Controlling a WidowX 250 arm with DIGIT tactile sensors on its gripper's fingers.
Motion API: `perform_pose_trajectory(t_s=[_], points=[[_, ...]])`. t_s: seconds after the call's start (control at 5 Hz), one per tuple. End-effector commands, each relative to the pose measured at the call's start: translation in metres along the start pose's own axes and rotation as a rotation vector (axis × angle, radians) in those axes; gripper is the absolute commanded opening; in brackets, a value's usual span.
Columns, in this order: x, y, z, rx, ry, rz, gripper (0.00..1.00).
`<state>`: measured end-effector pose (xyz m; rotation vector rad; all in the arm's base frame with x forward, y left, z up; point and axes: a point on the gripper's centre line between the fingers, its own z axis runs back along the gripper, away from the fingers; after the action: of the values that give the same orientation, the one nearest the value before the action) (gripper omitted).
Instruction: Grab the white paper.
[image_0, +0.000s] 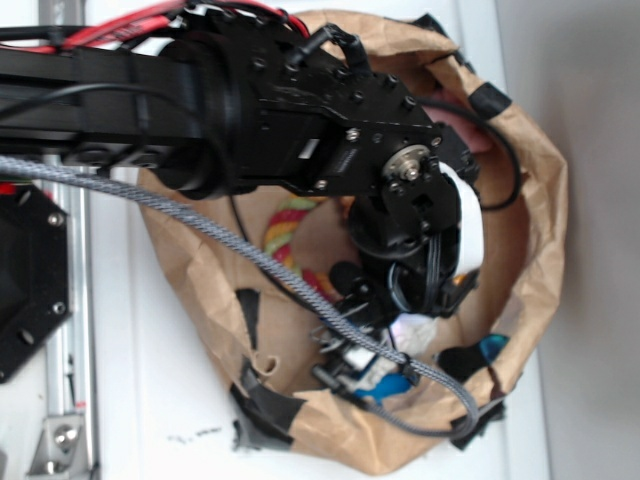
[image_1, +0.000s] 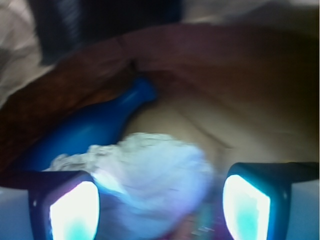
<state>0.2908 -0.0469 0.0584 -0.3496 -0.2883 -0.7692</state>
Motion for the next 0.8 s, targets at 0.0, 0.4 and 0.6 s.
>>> perform_pose_trajectory(t_s=[0.0, 0.4, 0.6], points=[[0.01, -0.02, -0.023, 0.107, 0.058, -0.109, 0.0], [0.003, -0.011, -0.028, 0.159, 0.071, -0.058, 0.0], [0.007, -0.006, 0.008, 0.241, 0.015, 0.028, 0.0]])
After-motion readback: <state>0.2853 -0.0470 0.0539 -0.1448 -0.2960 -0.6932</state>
